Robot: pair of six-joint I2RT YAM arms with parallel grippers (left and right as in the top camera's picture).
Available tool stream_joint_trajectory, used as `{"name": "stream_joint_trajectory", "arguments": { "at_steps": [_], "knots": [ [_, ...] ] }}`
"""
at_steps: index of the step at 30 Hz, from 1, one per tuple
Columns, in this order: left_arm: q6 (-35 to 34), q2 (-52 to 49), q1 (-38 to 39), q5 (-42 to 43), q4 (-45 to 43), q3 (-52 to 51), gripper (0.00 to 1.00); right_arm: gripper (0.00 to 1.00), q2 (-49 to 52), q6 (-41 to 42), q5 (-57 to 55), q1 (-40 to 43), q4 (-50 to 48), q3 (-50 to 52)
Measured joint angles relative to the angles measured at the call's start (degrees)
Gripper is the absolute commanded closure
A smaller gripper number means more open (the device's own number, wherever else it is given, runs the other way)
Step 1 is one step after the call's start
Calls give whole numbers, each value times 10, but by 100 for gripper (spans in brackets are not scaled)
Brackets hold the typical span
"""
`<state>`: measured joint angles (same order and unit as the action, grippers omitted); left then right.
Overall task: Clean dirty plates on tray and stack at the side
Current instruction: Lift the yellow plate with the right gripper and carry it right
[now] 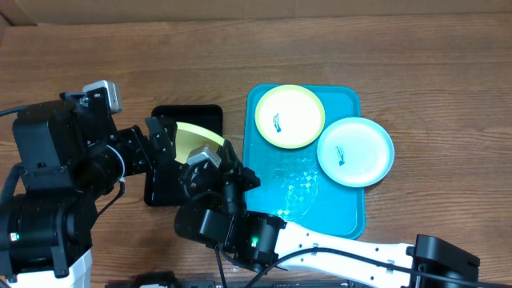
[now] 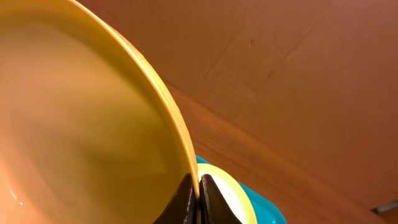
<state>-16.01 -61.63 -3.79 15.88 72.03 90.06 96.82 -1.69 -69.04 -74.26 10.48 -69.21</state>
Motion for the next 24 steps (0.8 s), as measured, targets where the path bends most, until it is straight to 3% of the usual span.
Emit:
{"name": "stream_joint_trajectory", "arguments": {
  "at_steps": [14,19,24],
  "knots": [
    [0,0,0,0,0,0,0,96,0,2,9,4,-5,0],
    [0,0,0,0,0,0,0,96,0,67,84,37,44,0],
    [0,0,0,0,0,0,0,96,-1,184,242,100,110,-1]
  ]
}}
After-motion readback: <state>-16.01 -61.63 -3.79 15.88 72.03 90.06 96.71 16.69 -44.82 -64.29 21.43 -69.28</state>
